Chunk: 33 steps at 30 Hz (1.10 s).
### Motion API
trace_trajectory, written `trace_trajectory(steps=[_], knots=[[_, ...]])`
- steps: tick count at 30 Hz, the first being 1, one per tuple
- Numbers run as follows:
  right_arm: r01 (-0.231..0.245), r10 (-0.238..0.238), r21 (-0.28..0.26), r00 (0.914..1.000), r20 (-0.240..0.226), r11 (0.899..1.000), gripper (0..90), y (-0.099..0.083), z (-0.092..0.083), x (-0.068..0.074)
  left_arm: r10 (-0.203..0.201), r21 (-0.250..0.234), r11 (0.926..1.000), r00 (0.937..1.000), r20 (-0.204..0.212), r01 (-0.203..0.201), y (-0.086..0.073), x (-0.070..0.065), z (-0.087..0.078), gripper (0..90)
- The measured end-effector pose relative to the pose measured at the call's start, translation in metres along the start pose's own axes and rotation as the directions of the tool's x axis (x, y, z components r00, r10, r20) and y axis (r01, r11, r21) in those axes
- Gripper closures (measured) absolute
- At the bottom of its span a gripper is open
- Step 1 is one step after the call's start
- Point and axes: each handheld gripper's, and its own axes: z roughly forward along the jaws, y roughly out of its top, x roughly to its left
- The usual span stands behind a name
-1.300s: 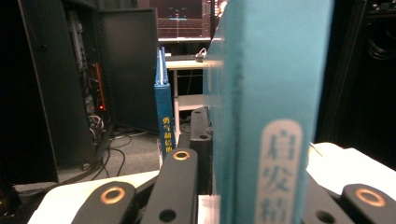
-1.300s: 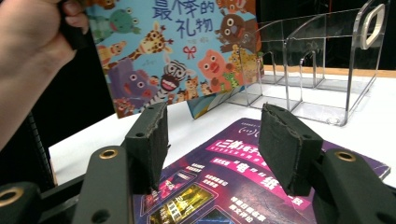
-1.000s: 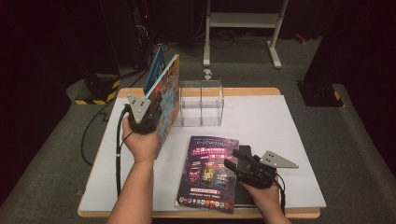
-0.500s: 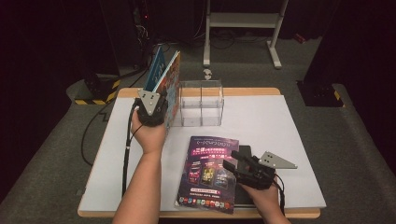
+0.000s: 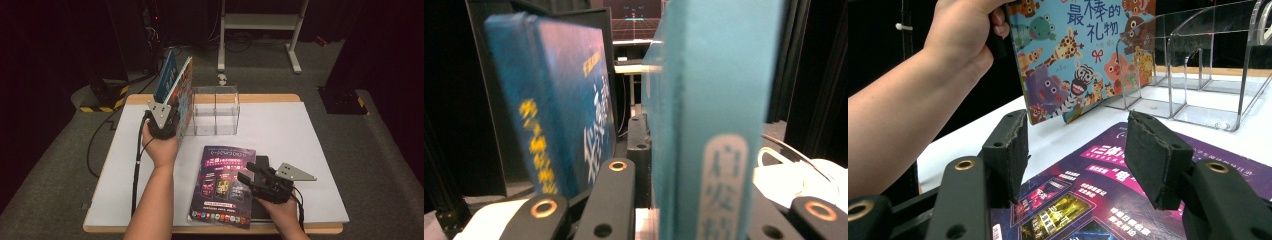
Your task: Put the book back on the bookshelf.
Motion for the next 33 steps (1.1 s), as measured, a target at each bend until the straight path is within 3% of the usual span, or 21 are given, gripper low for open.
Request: trace_trajectory(steps=[15,25,30,33], knots=[[0.016,-0.016,0.019,0.9998,0.008,1.000,42.4,-0.003,0.003,0.003,-0.014,0.047,0.9988,0.9999,0.005,0.013,-0.006,0.012,-0.022,80.2],[0.044,-0.046,0.049,0.9981,0.042,0.998,41.5,-0.003,0.006,0.001,-0.019,0.069,0.9975,0.9997,0.018,0.018,-0.009,0.016,-0.031,79.6],[0.096,-0.107,0.103,0.9882,0.110,0.990,40.1,-0.002,0.011,-0.006,-0.038,0.083,0.9960,0.9982,0.047,0.034,-0.004,0.021,-0.031,77.8],[0.121,-0.145,0.150,0.9767,0.158,0.981,39.9,-0.004,0.005,-0.013,-0.057,0.090,0.9945,0.9969,0.053,0.052,-0.001,0.024,-0.032,76.1]])
